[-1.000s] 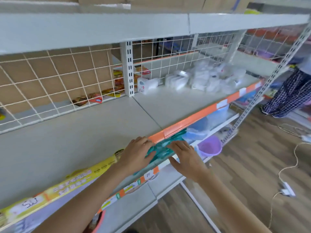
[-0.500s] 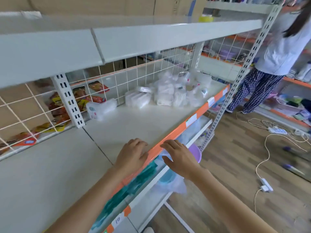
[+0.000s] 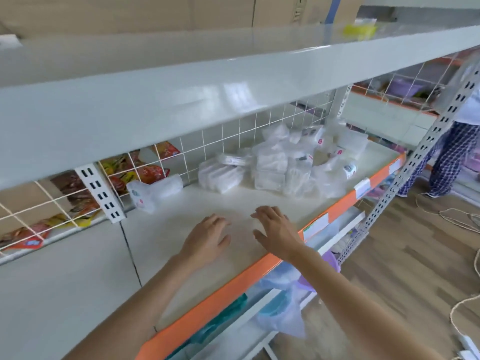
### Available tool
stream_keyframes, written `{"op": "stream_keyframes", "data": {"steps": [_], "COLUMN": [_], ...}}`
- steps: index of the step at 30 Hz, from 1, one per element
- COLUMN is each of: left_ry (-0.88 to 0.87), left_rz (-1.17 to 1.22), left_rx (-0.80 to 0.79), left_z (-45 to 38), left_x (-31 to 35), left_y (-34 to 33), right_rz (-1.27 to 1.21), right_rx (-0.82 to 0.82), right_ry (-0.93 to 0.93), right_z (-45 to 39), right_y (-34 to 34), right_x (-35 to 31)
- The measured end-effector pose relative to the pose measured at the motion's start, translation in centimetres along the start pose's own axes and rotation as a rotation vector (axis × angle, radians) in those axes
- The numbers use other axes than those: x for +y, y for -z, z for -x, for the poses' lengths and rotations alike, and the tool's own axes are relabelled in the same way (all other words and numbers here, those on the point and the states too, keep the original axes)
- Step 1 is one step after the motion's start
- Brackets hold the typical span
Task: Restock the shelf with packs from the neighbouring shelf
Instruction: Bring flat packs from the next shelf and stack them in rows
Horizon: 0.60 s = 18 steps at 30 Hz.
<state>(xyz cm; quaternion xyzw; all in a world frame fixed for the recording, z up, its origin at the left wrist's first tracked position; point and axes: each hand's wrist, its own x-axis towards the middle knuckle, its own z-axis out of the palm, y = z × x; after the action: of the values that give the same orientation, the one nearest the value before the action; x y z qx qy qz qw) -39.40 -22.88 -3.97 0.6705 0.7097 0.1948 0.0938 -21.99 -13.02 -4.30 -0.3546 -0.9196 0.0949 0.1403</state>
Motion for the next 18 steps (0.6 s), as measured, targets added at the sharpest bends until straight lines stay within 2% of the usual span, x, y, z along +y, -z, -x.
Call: {"op": "stream_keyframes", "data": {"steps": [5, 10, 14, 18], "left_ry": [0.144, 0.263, 0.277, 0.282], "left_rz": [-0.038, -0.097, -0.125, -0.17], "left_rx": [0.004, 0.056, 0.152, 0.251], "left_z": [0.7, -0.1, -2.4, -6.8], "left_x": [0.3, 0.6, 0.9, 0.7], "left_y": [-0.2, 0.5, 0.6, 0.9], "right_rz": [0.01, 0.125, 0.236, 0.147], "right_rx": [-0.036, -0.038, -0.005, -0.029], "right_ry": [0.149, 0.204, 0.174, 0.291], "right_z": [-8.2, -14.2, -14.6, -11.5], "right_y": [0.8, 0.3, -0.5, 0.3], "right_x": [0.8, 1.3, 1.6, 2.2]}}
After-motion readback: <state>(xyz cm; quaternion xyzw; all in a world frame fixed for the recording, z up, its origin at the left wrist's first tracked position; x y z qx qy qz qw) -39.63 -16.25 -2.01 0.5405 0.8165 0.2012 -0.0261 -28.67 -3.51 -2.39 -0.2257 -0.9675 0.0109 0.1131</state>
